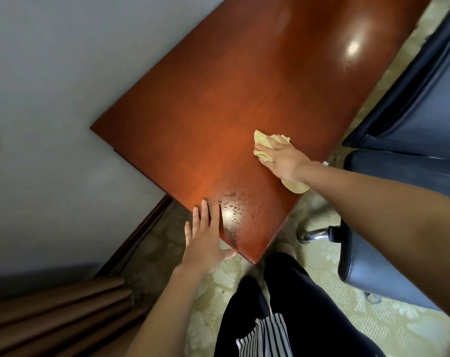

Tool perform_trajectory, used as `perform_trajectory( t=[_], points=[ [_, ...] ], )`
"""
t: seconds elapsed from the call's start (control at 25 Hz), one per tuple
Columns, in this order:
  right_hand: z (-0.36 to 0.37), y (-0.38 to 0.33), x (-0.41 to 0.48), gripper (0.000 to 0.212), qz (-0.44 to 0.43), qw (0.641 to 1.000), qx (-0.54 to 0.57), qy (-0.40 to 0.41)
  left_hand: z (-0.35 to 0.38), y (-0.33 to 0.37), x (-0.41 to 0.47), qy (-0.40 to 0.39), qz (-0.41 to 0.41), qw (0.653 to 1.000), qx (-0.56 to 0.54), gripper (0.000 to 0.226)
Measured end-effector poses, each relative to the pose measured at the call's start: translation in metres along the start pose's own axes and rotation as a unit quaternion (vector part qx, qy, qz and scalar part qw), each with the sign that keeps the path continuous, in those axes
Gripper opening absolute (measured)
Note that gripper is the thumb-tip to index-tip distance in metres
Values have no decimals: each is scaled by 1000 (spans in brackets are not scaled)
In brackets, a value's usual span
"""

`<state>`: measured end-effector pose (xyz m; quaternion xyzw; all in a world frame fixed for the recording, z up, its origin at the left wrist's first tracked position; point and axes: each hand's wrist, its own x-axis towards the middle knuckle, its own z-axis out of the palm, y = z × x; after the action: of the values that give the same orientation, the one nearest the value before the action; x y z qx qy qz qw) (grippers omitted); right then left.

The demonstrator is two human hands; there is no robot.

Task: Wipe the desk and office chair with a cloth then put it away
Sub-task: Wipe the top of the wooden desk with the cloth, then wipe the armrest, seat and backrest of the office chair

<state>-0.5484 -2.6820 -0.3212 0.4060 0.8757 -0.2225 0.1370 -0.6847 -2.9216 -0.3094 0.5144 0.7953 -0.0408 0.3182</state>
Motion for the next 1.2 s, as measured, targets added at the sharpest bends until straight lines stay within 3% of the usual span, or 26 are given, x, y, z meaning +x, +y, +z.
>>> perform_trajectory(
  t=[0.12, 0.32, 0.4, 0.48, 0.6, 0.76, 0.92, 1.0, 1.08, 1.12, 1.2],
  points=[
    [4, -36, 26, 50, -20, 1000, -5, -5, 1, -6, -9, 37, -49, 995, -82, 104],
    [16, -77, 44, 48, -180, 978, -102, 0, 1, -11, -17, 81, -125, 977, -154, 93],
    [27, -90, 36, 45, -303, 946, -116, 6, 0, -11, -17, 96, -145, 968, -181, 88],
    [44, -93, 13, 43, -444, 890, -101, 7, -1, -11, -19, 114, -159, 959, -204, 86],
    [63, -79, -21, 43, -529, 837, -131, -50, -3, -14, -24, 137, -173, 947, -232, 84],
    [59, -49, -55, 44, -497, 822, -181, -210, -7, -17, -36, 145, -172, 945, -239, 80],
    [26, -39, -76, 41, -444, 826, -175, -300, -16, -12, -45, 116, -130, 957, -233, 76],
    [6, -41, -88, 46, -355, 882, -109, -289, -29, -6, -49, 102, -81, 966, -224, 72],
    [-14, -42, -100, 50, -258, 939, 21, -227, -46, 4, -47, 99, -25, 972, -212, 68],
    [-24, -41, -108, 45, -216, 954, 92, -187, -56, 12, -46, 104, 6, 972, -210, 65],
    [-47, -38, -128, 34, -152, 947, 252, -125, -82, 36, -44, 116, 85, 967, -209, 58]
  ],
)
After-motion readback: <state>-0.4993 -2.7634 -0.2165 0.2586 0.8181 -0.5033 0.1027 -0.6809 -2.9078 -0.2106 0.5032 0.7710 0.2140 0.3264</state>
